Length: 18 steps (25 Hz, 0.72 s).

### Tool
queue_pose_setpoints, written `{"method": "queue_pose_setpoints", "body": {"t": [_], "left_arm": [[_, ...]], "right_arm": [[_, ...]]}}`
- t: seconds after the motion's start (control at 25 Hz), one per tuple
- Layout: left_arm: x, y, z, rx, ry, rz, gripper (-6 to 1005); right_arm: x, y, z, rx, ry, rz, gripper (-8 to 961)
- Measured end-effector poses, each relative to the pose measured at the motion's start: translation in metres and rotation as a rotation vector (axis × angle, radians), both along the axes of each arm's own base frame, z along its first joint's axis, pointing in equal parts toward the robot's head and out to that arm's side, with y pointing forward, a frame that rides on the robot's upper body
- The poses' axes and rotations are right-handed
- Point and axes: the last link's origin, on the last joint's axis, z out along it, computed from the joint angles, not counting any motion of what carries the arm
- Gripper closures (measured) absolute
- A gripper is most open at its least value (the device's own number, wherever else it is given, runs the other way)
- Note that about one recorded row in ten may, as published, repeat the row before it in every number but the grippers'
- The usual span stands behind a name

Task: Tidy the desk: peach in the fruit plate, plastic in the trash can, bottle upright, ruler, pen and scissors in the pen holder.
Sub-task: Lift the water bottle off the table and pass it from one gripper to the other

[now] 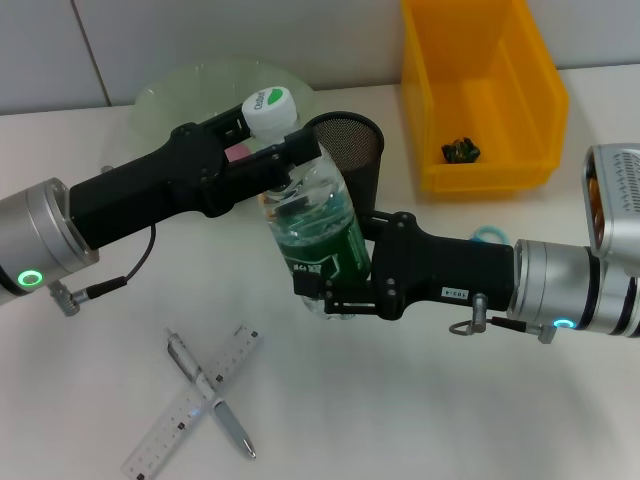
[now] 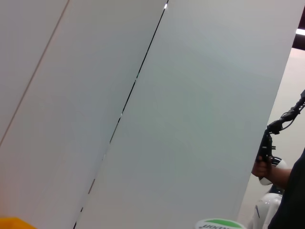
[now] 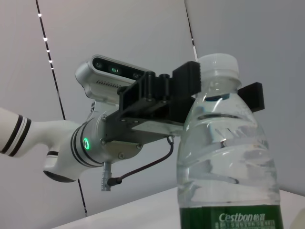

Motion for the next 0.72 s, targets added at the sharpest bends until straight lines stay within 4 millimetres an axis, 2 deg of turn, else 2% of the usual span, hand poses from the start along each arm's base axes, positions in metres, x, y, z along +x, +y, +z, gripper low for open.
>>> {"method": "queue_pose_setpoints", "body": {"t": [0.24,0.56,0.72], "left_arm": [[-0.0012,-0.0005,0.0002,0.0,-0.004,0.007,320],[-0.0007,-0.0008,-0.0002,-0.005,-0.002,0.003,549],[-0.0007,-0.0011,-0.0003,-0.008,-0.004,0.003,549]], "right_arm": [[-0.0002,0.0,0.0,-0.001,0.001,0.001,153],[0.0,-0.0011,-0.0013,-0.006,0.002,-0.002,151],[-0.0001,-0.0014,-0.0016,-0.008,0.003,-0.002,150]]}}
